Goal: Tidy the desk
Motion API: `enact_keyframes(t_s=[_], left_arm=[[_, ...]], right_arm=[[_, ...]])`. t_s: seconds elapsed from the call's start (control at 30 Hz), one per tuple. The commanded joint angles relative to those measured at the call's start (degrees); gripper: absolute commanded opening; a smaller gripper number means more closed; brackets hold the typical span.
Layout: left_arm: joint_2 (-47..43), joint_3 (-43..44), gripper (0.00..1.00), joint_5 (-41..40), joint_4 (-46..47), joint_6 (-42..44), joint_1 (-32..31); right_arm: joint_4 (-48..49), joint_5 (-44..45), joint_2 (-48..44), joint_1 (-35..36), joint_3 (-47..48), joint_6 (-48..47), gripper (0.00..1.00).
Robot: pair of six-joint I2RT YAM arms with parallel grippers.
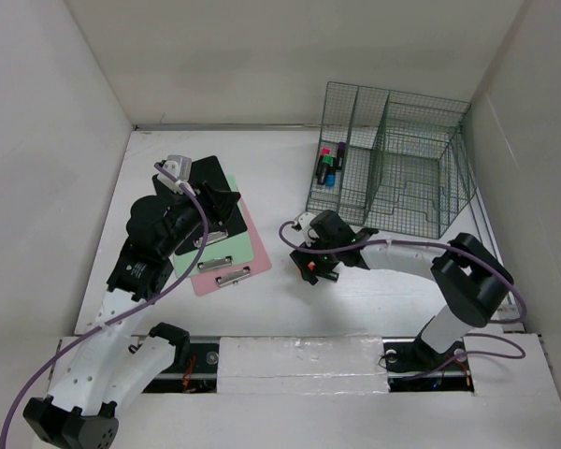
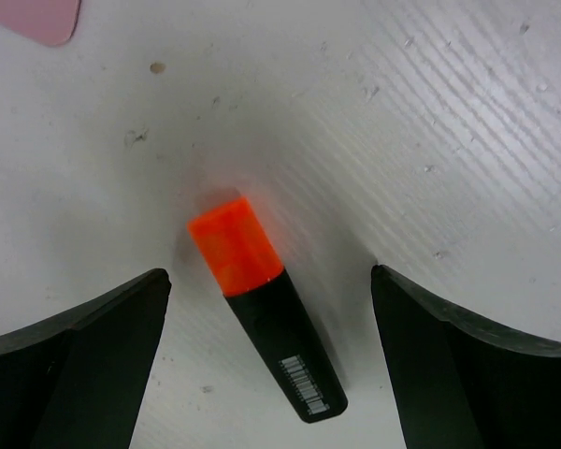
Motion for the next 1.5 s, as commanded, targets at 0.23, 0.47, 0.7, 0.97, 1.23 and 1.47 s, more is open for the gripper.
enact_keyframes(t_s=[0.23, 0.47, 0.7, 0.97, 1.23, 1.47], left_arm=[[-0.9, 1.9, 0.35, 0.7, 1.5, 0.9, 0.1], [-0.5, 1.9, 0.35, 1.0, 1.6, 1.0, 0.1], [-0.7, 1.7, 0.35, 1.2, 1.9, 0.8, 0.1], [-0.9, 1.9, 0.35, 1.5, 2.0, 0.8, 0.1], [-1.7, 1.3, 0.36, 2.5, 2.1, 0.3, 0.1], [-2.9, 1.0, 0.36, 2.0, 2.0, 0.3, 0.1]], right_arm=[[3.2, 4.7, 7.6, 0.4, 4.9, 2.1, 0.54], [3.0, 4.2, 5.7, 0.9, 1.4, 3.5, 0.19], [3.2, 5.5, 0.1, 0.9, 1.5, 5.3, 0.01], [3.6, 11.4, -8.3, -1.9, 10.0, 5.3, 0.00], [13.9, 18.9, -1.5, -11.9, 25.0, 6.0, 0.00], [17.7, 20.4, 11.4, -18.5, 41.9, 7.1, 0.00]])
